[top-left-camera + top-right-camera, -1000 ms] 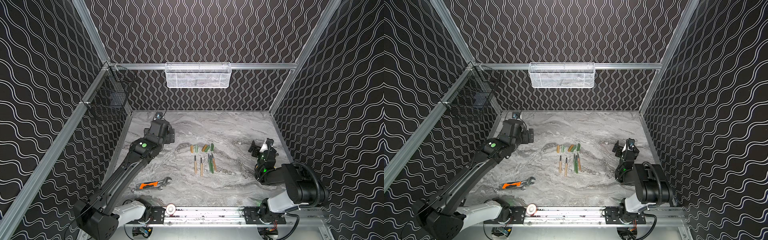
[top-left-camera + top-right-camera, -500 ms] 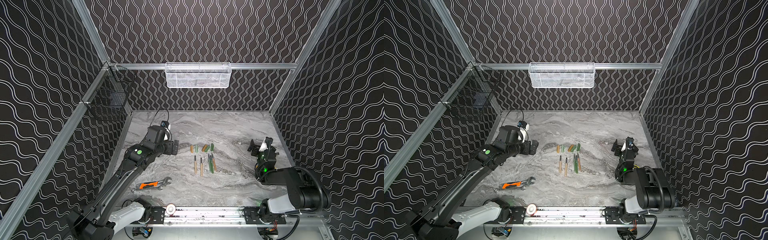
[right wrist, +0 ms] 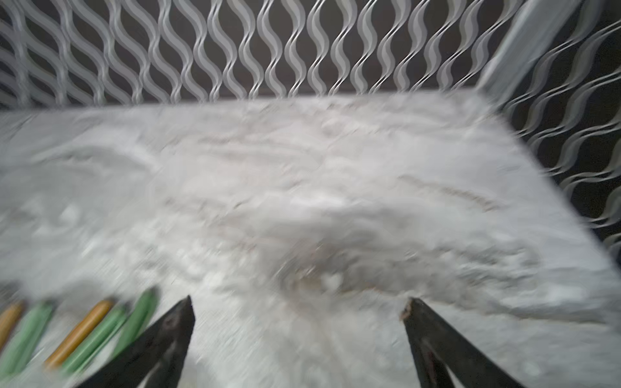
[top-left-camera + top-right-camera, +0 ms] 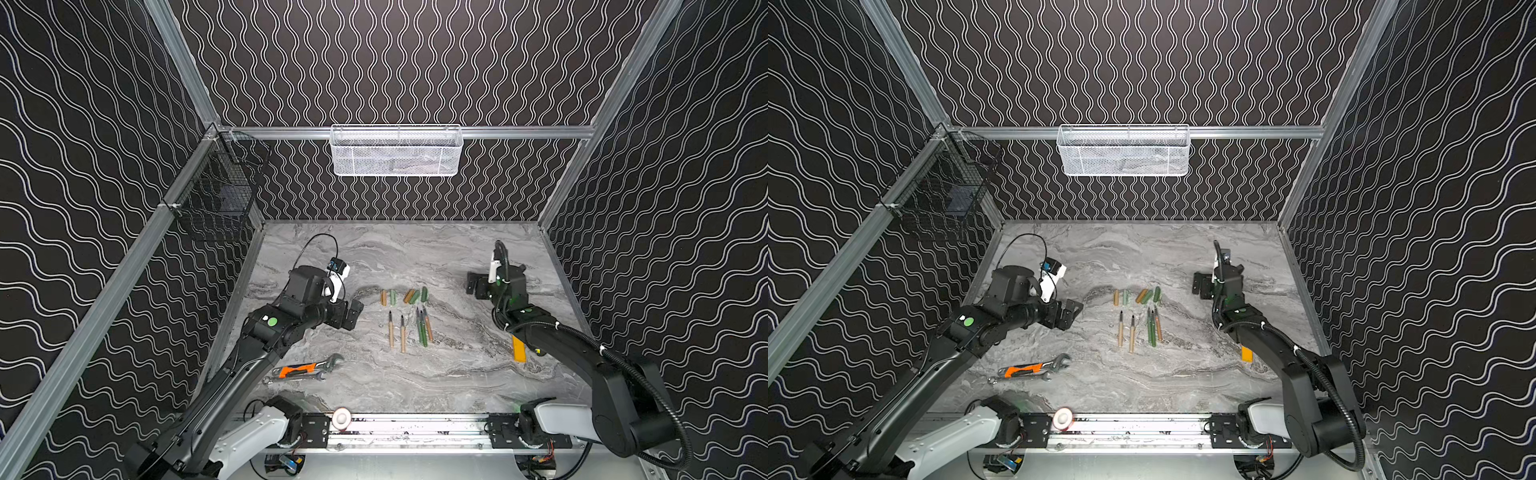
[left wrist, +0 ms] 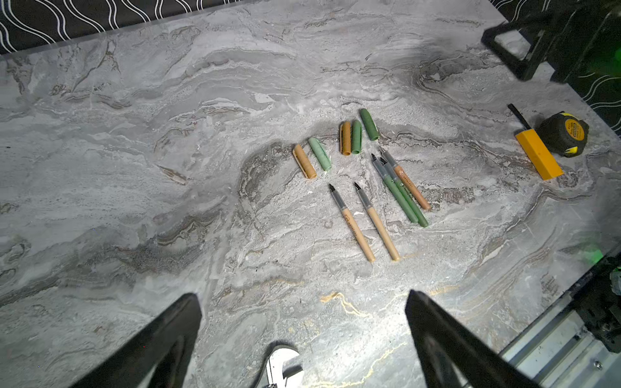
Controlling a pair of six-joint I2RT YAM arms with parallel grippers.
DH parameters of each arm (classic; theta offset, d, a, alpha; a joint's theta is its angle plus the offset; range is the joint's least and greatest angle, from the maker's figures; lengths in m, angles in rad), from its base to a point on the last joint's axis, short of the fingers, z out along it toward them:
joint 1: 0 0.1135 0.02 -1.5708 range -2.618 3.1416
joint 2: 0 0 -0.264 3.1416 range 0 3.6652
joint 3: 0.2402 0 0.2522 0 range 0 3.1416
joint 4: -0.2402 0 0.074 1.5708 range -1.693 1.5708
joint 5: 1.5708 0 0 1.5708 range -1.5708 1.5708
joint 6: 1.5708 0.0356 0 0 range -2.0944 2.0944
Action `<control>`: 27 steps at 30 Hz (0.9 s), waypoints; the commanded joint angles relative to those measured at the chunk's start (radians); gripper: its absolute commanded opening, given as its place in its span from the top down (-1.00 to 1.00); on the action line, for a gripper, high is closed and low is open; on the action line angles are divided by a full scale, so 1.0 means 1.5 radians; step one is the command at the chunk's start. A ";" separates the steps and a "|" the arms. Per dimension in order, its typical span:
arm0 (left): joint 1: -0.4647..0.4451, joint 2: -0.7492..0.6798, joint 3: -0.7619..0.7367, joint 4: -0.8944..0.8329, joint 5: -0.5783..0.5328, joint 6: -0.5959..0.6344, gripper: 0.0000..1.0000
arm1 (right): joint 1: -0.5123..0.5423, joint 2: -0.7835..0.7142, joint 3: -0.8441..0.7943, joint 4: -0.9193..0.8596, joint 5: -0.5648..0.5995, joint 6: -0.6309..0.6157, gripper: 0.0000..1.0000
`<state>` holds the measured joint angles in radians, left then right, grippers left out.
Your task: Insert the pens into the pen caps
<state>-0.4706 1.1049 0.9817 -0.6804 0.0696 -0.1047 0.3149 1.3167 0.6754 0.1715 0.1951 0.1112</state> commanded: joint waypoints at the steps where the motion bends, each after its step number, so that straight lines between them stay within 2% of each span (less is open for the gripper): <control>1: 0.000 -0.004 -0.007 0.026 -0.011 0.001 -0.98 | 0.038 0.001 0.017 -0.137 -0.039 0.043 -0.91; 5: 0.001 0.004 -0.007 0.025 -0.018 -0.003 -0.98 | 0.077 0.038 0.042 -0.178 -0.079 0.042 -0.71; 9: 0.000 0.019 -0.003 0.018 -0.033 -0.005 -0.97 | 0.135 0.101 0.074 -0.212 -0.063 0.036 -0.32; 14: 0.002 0.021 -0.002 0.014 -0.054 -0.007 -0.98 | 0.175 0.157 0.099 -0.222 -0.055 0.044 -0.01; 22: 0.005 0.035 0.003 0.014 -0.054 -0.010 -0.97 | 0.229 0.180 0.105 -0.238 -0.021 0.061 0.16; 27: 0.010 0.043 0.007 0.014 -0.052 -0.012 -0.97 | 0.243 0.177 0.096 -0.231 -0.028 0.066 0.22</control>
<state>-0.4610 1.1660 0.9833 -0.6746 -0.0040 -0.1066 0.6731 1.5856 0.8246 -0.1661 0.1482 0.1944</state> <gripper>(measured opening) 0.987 0.392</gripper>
